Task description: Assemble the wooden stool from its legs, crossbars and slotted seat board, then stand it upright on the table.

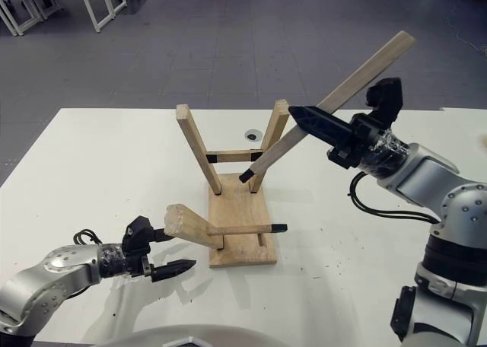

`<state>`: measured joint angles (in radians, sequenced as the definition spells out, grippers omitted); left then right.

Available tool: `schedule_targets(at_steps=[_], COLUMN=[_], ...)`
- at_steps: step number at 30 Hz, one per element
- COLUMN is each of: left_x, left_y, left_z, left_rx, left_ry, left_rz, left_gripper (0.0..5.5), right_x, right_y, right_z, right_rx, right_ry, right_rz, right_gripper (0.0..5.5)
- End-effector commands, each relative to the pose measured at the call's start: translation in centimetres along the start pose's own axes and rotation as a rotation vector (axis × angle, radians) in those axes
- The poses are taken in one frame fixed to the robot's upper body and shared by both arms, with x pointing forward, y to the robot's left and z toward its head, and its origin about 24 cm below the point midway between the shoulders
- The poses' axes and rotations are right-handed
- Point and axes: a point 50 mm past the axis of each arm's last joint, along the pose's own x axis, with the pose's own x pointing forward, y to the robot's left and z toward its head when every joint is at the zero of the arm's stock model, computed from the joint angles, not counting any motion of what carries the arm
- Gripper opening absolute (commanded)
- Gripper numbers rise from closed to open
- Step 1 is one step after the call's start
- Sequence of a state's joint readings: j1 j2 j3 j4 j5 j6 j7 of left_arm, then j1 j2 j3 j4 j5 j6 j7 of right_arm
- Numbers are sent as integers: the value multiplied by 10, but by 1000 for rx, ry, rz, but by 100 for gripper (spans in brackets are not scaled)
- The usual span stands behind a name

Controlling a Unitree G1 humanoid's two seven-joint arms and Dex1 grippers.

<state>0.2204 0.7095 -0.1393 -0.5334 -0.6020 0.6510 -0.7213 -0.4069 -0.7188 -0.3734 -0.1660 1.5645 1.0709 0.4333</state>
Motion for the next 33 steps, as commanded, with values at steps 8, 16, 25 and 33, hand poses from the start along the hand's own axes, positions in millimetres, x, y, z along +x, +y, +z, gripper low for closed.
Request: schedule_targets(at_steps=[8, 16, 25, 33], left_x=[46, 30, 13, 18], left_y=[-9, 7, 27, 25], left_z=[16, -7, -15, -12], left_rx=[-53, 40, 68, 80], left_ry=[-227, -58, 11, 10], left_rz=[172, 213, 307, 279], left_gripper=[497, 497, 497, 497], right_x=[4, -13, -24, -33], right_y=[3, -8, -4, -32], right_z=[-14, -12, -66, -82], right_rx=[-23, -142, -263, -436], right_ry=[13, 51, 275, 354], right_rz=[-28, -155, -36, 11], right_gripper=[202, 202, 202, 202])
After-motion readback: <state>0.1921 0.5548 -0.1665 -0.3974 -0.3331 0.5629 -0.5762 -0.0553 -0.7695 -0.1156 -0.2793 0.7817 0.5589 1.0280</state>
